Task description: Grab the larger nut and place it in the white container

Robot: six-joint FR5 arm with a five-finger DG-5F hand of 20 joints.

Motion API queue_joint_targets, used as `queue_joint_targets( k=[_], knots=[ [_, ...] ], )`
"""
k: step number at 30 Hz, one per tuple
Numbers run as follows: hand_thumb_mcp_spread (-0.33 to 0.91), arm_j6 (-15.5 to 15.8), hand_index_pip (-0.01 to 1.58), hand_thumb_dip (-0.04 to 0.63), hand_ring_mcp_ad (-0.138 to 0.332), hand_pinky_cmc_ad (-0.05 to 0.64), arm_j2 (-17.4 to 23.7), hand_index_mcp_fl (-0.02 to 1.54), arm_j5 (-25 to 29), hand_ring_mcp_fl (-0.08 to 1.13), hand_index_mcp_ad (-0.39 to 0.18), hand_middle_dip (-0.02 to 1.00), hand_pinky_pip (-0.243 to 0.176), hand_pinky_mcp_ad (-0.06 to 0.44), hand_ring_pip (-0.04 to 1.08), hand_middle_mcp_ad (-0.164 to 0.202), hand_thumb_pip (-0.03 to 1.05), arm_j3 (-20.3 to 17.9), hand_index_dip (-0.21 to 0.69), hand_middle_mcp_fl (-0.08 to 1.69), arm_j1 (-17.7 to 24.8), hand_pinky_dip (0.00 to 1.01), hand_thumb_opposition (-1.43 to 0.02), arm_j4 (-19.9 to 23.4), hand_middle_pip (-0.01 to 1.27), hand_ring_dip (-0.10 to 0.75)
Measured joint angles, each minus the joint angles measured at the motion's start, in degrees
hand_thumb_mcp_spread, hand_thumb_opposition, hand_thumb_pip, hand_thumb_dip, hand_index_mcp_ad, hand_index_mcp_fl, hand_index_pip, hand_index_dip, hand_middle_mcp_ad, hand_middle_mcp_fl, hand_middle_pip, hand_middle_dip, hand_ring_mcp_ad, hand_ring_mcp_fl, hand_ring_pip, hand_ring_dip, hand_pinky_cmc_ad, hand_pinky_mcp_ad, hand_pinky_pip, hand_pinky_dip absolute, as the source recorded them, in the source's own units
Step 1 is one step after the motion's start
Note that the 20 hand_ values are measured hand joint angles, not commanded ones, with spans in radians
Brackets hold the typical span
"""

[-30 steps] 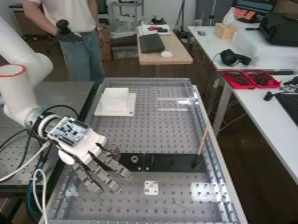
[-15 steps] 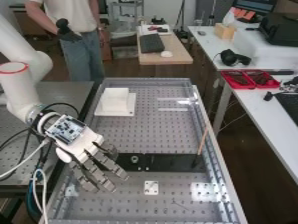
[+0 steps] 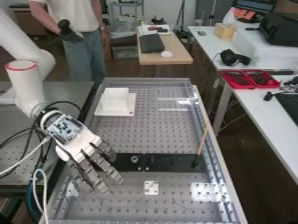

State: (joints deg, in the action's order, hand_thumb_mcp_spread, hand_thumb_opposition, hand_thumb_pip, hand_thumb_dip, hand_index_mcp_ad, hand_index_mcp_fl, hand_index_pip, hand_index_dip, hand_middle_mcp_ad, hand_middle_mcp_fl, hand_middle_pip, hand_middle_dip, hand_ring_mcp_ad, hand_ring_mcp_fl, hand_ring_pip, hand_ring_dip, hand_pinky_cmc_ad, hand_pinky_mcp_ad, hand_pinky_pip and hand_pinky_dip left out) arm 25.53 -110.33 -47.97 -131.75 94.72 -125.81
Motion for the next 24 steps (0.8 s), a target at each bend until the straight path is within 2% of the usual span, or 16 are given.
queue_joint_targets(
  k=[11, 24],
  knots=[
    [0.24, -1.40, 1.56, 0.204, 0.159, 0.346, -1.13, 0.01, 0.38, 0.00, -0.122, 0.17, -0.106, 0.314, 0.24, 0.068, 0.82, 1.37, 0.215, 0.00, -0.44, 0.81, -0.84, -1.12, 0.12, 0.047],
    [0.25, 0.40, 1.57, 0.204, 0.159, 0.346, -2.08, 0.01, 0.91, 0.00, -0.122, 0.17, -0.106, 0.314, 0.24, 0.068, 0.82, 0.87, 0.194, 0.00, -0.03, 0.81, -0.84, 1.08, 0.12, 0.047]
  ],
)
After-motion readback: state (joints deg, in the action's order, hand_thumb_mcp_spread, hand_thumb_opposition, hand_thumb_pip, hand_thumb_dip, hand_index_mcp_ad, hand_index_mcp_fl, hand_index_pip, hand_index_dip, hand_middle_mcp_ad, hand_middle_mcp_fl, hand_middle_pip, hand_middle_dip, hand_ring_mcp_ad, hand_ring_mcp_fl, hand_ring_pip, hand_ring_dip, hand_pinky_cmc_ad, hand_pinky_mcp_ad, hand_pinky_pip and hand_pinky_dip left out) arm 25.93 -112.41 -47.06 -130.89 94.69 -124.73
